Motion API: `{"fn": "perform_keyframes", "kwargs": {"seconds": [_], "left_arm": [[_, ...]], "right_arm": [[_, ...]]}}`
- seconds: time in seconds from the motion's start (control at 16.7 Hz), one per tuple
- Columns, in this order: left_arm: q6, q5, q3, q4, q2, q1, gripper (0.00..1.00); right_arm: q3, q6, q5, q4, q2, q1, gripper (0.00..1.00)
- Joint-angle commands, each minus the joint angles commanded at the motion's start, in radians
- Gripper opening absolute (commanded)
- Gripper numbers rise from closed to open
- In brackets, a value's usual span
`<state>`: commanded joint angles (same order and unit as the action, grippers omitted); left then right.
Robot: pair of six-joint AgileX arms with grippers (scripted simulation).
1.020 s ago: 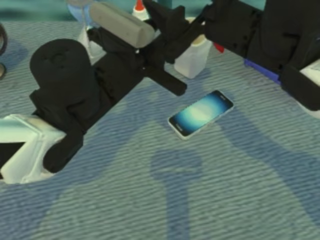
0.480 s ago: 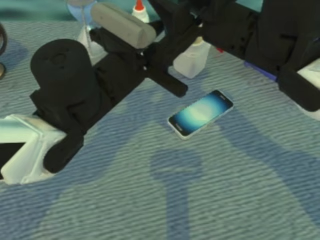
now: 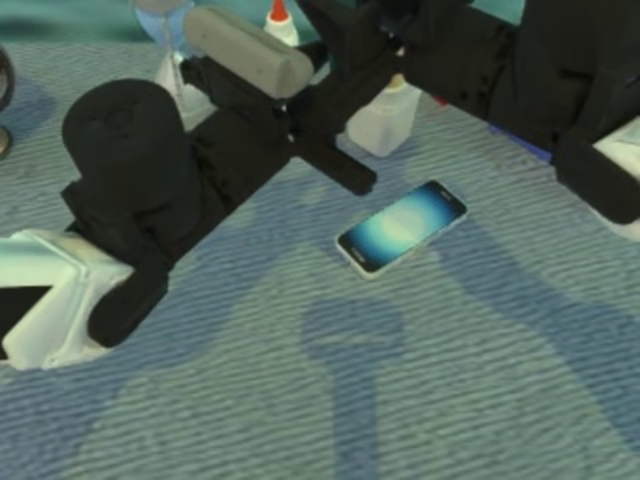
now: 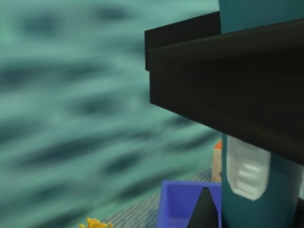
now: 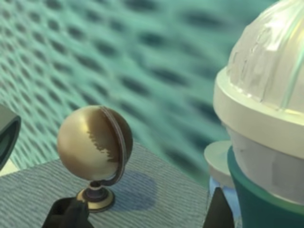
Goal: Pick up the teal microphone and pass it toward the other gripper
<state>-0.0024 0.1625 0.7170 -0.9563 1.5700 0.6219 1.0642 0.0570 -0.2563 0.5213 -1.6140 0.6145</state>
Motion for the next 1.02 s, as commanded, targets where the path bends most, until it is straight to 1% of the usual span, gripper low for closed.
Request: {"fn": "perform_keyframes", "kwargs": {"seconds": [0.18,0.96,1.02], "left_arm": [[0.0,0.0,0.0,0.0,0.0,0.0,0.0],[0.0,0.0,0.0,0.0,0.0,0.0,0.98],[0.0,0.0,0.0,0.0,0.0,0.0,1.0]], "right_arm": [[0.0,0.0,0.0,0.0,0.0,0.0,0.0],[0.0,0.0,0.0,0.0,0.0,0.0,0.0],[0.0,0.0,0.0,0.0,0.0,0.0,0.0]]}}
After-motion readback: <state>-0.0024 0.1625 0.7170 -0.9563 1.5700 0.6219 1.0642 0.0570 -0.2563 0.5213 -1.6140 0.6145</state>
